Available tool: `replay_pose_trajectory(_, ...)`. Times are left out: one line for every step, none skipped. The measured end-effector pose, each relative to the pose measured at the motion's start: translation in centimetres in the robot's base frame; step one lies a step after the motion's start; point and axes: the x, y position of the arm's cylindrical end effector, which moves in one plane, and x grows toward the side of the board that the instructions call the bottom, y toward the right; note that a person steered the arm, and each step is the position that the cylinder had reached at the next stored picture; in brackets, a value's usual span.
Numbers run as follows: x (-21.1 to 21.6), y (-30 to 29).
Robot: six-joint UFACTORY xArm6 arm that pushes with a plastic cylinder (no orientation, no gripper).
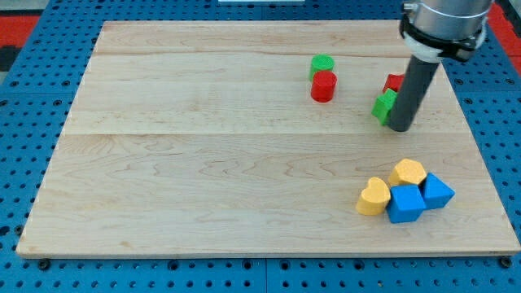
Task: Place the green star diagonally bottom right to the red circle
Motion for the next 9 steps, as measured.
replay_pose_trajectory(0.0, 5.9)
replay_pose_trajectory(-0.8, 7.2)
replay_pose_trajectory(-0.8, 5.6)
replay_pose_trajectory(-0.8, 2.5)
replay_pose_trajectory(-1.2, 1.0)
replay_pose_trajectory(-2.4, -0.5)
replay_pose_trajectory(-2.9, -2.9)
replay_pose_trajectory(-3.0, -6.1)
replay_pose_trajectory(-3.1, -5.9)
